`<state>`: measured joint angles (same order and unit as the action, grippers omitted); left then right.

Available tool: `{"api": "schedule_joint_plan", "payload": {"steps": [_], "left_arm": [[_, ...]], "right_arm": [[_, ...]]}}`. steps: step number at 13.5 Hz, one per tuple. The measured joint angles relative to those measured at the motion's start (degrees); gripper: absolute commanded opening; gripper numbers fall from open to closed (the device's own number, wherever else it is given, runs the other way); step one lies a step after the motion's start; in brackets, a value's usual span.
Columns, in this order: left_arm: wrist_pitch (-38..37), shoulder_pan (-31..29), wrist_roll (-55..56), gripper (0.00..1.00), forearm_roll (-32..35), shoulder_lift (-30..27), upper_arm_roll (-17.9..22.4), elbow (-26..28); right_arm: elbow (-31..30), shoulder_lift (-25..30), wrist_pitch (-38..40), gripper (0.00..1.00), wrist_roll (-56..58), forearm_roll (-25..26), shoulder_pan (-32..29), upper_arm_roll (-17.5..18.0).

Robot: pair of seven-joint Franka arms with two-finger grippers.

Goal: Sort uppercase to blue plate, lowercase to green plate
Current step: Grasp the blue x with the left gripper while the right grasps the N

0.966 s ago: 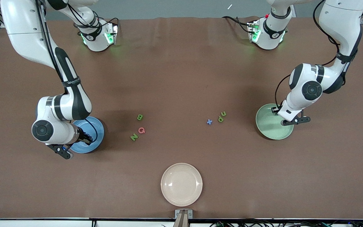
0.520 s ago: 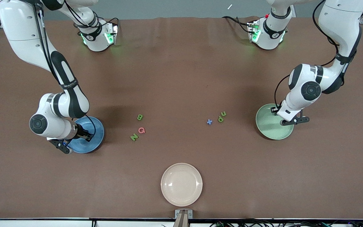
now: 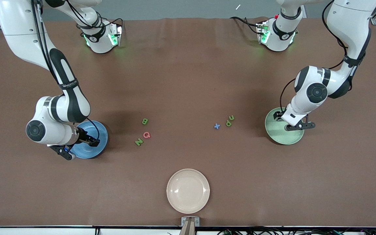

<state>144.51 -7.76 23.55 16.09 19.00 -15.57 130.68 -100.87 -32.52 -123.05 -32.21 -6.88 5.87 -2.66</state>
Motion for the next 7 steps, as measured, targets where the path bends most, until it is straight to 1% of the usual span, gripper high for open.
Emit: {"api": "schedule_joint_plan", "payload": {"steps": [1,3,5,7], "left_arm": [[-0.15,0.05,0.65,1.0,0.0,-0.09,-1.5,-0.86],[-1.65,0.21,5.38,1.0,0.0,-0.14,-4.68,-3.02],[-4.3,1.07,13.04,1.0,0.0,0.15,-8.01,-5.62],[-5.85,4.82,23.66,1.0,-0.02,1.73,-9.17,-9.21]], "right_arm": [[1.51,0.3,1.08,1.0,-1.94,-0.07,1.08,0.18],[3.09,0.47,1.13,1.0,-7.09,-0.23,5.12,0.39],[3.52,0.36,-1.22,1.0,-14.11,-0.31,9.29,0.45],[3.51,-0.8,-4.99,1.0,-20.79,-0.32,12.53,0.5]]}}
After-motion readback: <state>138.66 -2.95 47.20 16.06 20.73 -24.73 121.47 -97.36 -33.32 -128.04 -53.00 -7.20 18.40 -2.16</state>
